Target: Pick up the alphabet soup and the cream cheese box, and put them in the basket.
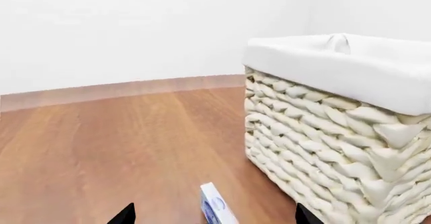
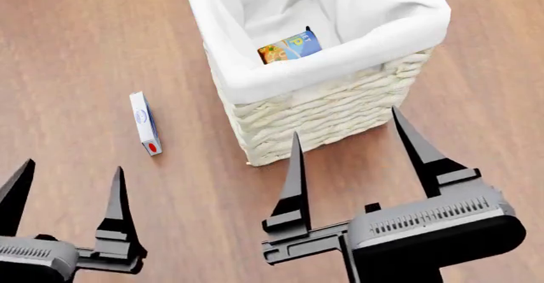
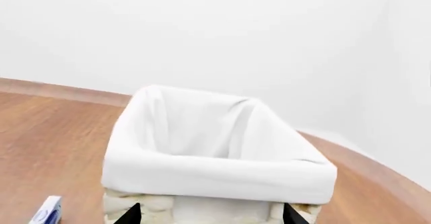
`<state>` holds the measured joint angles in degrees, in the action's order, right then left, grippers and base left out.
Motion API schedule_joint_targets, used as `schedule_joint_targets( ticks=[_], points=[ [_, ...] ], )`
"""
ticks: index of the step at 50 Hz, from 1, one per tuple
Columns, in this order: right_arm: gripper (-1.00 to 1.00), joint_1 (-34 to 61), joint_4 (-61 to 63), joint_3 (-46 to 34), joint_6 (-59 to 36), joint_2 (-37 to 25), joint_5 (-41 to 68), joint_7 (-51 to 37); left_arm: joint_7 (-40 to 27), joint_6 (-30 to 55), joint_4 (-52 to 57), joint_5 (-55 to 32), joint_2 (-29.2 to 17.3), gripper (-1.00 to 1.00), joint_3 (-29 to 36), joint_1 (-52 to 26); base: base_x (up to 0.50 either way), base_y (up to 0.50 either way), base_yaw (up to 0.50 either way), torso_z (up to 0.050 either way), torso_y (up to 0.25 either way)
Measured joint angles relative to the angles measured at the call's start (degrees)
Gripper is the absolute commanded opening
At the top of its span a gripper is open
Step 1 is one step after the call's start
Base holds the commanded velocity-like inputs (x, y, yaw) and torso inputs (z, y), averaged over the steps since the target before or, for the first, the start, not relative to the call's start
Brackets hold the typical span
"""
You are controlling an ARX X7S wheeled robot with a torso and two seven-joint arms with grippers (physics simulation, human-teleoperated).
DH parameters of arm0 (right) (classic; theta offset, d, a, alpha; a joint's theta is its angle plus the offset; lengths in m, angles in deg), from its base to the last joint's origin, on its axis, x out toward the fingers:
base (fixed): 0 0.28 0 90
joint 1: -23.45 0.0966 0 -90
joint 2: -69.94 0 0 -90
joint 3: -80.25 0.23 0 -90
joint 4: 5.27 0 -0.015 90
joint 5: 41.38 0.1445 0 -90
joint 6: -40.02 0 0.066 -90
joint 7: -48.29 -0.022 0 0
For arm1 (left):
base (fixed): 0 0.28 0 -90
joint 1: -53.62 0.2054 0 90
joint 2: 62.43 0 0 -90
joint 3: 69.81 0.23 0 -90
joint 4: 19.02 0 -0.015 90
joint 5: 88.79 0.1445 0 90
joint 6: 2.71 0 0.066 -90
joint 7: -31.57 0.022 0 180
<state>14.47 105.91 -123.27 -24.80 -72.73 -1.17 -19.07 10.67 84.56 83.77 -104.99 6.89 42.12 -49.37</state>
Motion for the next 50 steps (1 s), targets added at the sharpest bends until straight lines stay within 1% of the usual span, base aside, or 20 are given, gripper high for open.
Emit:
schedule_joint_targets(
  ticks=[11, 19, 36, 50],
  points=[
    [1.00, -0.3, 1.7, 0.1, -0.8, -0.1, -2.3, -1.0, 6.4, -0.1, -14.8, -5.2, 3.6, 1.00, -0.6, -12.2, 0.00, 0.00, 0.00, 0.000, 0.000],
    [1.00, -0.4, 2.6, 0.1, -1.6, 0.1, -3.2, -1.1, 10.0, -0.8, -23.9, -7.3, 5.8, 1.00, -0.9, -18.9, 0.00, 0.00, 0.00, 0.000, 0.000],
    [1.00, -0.5, 3.1, 0.3, -3.0, 0.4, -3.4, -0.6, 14.9, -2.7, -35.8, -9.8, 8.8, 1.00, -1.2, -25.9, 0.00, 0.00, 0.00, 0.000, 0.000],
    [1.00, -0.9, 2.8, 0.4, -3.8, 1.0, -3.3, -0.2, 19.7, -9.4, -54.1, -9.3, 12.9, 1.00, -1.3, -31.5, 0.00, 0.00, 0.00, 0.000, 0.000]
  ],
)
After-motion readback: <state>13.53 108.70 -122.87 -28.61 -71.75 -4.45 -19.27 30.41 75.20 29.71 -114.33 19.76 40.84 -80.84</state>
